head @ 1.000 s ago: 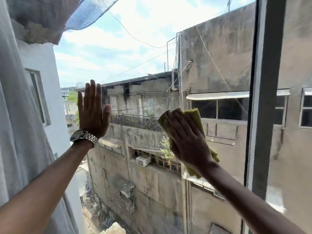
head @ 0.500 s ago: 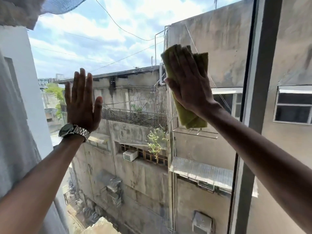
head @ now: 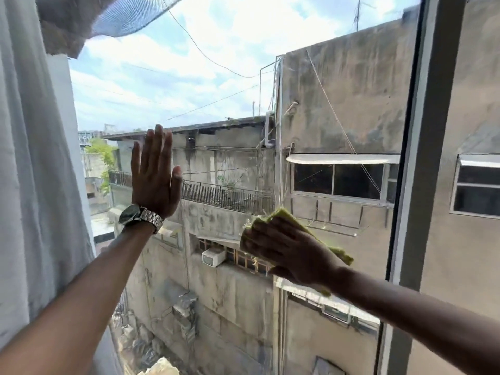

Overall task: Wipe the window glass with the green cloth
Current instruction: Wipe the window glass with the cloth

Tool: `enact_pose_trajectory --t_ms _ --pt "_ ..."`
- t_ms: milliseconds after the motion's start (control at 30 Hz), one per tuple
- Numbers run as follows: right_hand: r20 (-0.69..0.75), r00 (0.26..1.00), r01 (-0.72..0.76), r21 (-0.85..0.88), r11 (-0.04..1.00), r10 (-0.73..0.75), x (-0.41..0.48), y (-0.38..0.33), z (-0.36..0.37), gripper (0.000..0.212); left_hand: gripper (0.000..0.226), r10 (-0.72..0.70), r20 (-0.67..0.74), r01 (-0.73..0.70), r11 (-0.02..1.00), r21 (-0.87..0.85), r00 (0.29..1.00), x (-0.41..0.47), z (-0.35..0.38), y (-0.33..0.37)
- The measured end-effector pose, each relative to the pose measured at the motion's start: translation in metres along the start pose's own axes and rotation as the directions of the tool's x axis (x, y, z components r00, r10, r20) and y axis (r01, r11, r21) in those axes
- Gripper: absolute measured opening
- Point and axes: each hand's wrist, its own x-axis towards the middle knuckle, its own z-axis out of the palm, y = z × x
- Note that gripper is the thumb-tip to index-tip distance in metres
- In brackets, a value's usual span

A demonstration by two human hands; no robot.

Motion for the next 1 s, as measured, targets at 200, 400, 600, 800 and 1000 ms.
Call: enact_pose_trajectory --t_ms 200,400,600,800,1000 --pt "0.101 0.965 0.262 -0.267 0.927 -0.244 -0.076 0.024 0.012 0.076 0.063 -0.008 0.034 0.008 1.0 -0.015 0.999 -0.001 -0.002 0.0" --pt "0.057 0.994 0.095 -0.11 0.989 -0.089 -0.01 0.099 -0.029 0.072 0.063 -0.019 0.045 0.02 1.0 -0.018 0.999 -0.002 -0.001 -0.001" --pt "-0.099 0.893 -0.439 0.014 0.898 0.438 0.099 0.173 -0.077 0.08 0.063 -0.033 0.035 0.034 0.999 -0.024 0.999 -0.001 0.0 0.0" --pt "-0.158 0.762 -0.598 0.2 0.776 0.628 0.14 0.143 -0.077 0.082 0.063 -0.028 0.039 0.029 0.999 -0.025 0.999 0.0 -0.001 -0.002" --pt "-0.045 0.96 -0.278 0.005 0.961 0.278 0.052 0.064 -0.031 0.084 0.062 -0.02 0.047 0.021 1.0 -0.021 0.999 0.0 -0.001 -0.002"
